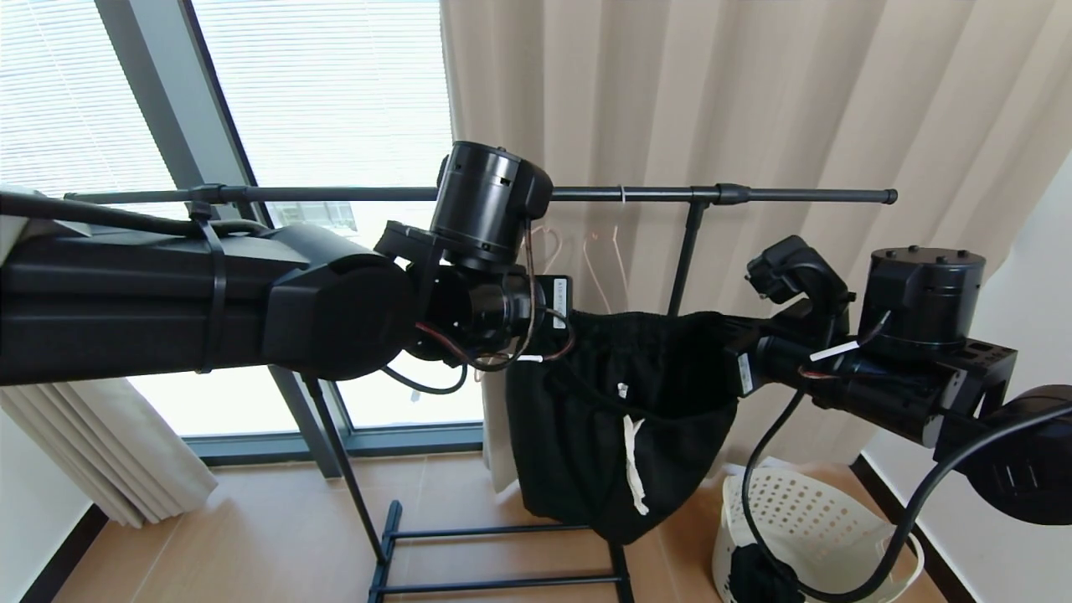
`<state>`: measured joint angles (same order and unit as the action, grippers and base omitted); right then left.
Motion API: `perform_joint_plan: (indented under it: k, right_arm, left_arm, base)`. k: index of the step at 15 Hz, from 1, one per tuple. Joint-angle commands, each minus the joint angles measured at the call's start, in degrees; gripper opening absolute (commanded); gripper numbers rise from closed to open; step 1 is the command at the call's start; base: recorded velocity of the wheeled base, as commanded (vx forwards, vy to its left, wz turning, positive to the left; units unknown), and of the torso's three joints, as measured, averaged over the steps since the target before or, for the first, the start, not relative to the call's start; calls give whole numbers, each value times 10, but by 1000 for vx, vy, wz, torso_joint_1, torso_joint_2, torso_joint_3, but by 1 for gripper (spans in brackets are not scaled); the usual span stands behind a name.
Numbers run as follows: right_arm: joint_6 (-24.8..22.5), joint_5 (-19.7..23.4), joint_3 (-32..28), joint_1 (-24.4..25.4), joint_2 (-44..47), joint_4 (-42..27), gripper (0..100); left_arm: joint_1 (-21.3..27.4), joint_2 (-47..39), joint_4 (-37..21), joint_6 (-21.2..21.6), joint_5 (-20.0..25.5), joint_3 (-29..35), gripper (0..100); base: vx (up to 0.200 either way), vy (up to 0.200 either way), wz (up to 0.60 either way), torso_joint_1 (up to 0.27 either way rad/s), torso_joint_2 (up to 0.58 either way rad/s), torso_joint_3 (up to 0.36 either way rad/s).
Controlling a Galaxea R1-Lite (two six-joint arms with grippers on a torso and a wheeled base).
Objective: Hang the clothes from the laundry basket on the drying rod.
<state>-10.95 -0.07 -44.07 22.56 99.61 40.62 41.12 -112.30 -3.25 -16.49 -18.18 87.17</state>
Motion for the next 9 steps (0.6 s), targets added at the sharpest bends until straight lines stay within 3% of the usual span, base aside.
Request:
perform_joint_plan:
  k: [1,6,7,9]
  right_arm:
    - [0,0,-1,-2,-26,0,0]
    - [0,-1,3,-2,-38,-1,0]
    - [0,-1,3,-2,-38,0,0]
    - [-1,-4,3,-2,-38,0,0]
  left_arm:
    - [-5,-3,-1,8,-1,-27,0]
    - [-3,-5,2,10,-1,-65,0]
    - [-2,-2,3,11,-2,-75,100]
    - [0,-1,3,11,-2,-87,100]
  base:
    - [0,0,0,0,0,0]
    - [0,0,0,0,0,0]
    - [0,0,0,0,0,0]
    - [0,0,0,0,0,0]
